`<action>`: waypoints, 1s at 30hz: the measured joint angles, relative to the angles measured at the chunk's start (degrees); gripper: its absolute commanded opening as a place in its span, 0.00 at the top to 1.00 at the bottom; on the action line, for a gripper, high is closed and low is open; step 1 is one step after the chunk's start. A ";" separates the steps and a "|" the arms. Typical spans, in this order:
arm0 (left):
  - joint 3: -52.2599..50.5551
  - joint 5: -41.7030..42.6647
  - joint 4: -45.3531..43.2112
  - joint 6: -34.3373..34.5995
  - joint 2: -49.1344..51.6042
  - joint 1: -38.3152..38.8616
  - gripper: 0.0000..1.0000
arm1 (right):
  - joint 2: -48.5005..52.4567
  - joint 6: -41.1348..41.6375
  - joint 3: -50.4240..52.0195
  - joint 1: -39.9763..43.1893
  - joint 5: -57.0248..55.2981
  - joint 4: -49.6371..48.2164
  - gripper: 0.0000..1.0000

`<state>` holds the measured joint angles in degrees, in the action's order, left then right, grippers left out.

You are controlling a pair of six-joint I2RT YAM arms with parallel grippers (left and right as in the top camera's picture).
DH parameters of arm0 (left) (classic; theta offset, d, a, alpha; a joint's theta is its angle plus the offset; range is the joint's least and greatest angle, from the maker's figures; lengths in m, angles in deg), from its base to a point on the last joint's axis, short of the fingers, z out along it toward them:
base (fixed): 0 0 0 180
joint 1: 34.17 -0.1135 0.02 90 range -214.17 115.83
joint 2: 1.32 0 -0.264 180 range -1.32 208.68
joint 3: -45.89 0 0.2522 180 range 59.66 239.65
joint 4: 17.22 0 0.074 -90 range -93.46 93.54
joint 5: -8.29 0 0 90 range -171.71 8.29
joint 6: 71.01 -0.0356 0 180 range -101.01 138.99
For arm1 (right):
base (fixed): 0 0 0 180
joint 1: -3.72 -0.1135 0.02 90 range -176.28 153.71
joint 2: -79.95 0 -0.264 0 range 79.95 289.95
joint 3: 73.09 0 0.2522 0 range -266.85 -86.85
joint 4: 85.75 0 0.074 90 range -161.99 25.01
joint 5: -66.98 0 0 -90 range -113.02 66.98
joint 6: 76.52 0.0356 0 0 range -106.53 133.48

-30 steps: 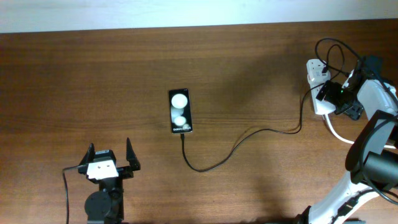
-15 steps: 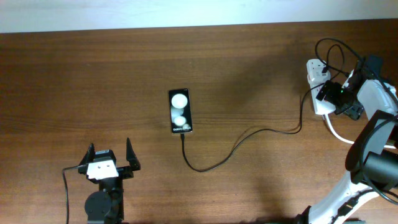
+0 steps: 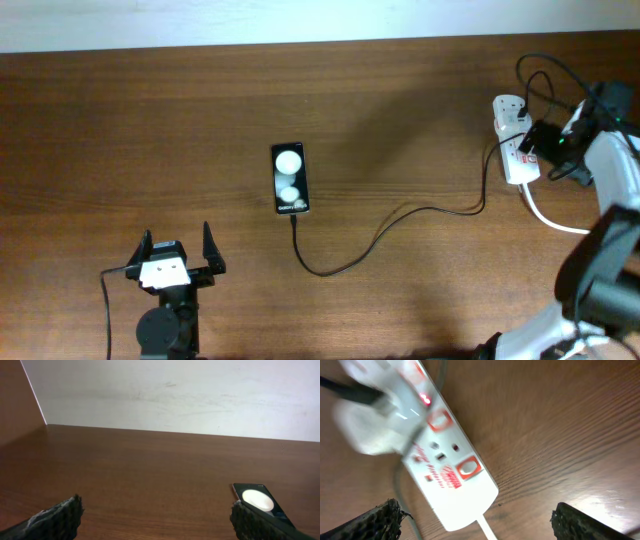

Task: Plug charger to phone and switch on socket

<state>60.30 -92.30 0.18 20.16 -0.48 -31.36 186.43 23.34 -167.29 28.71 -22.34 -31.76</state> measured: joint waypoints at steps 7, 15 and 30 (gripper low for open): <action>0.00 0.00 0.00 0.00 -0.04 0.00 0.01 | -24.94 -0.04 -0.02 -0.28 -0.39 -0.09 0.01; 0.00 0.00 -0.02 0.00 -0.04 0.00 0.01 | -25.31 -0.04 -0.02 -19.91 -1.29 0.07 0.01; 0.00 -0.02 -0.02 0.00 -0.11 0.00 0.01 | -29.83 -3.61 34.36 -21.35 -2.21 -4.76 0.02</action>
<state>60.30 -92.33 0.16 20.16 -0.59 -31.36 156.59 19.74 -132.93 7.35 -24.54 -36.53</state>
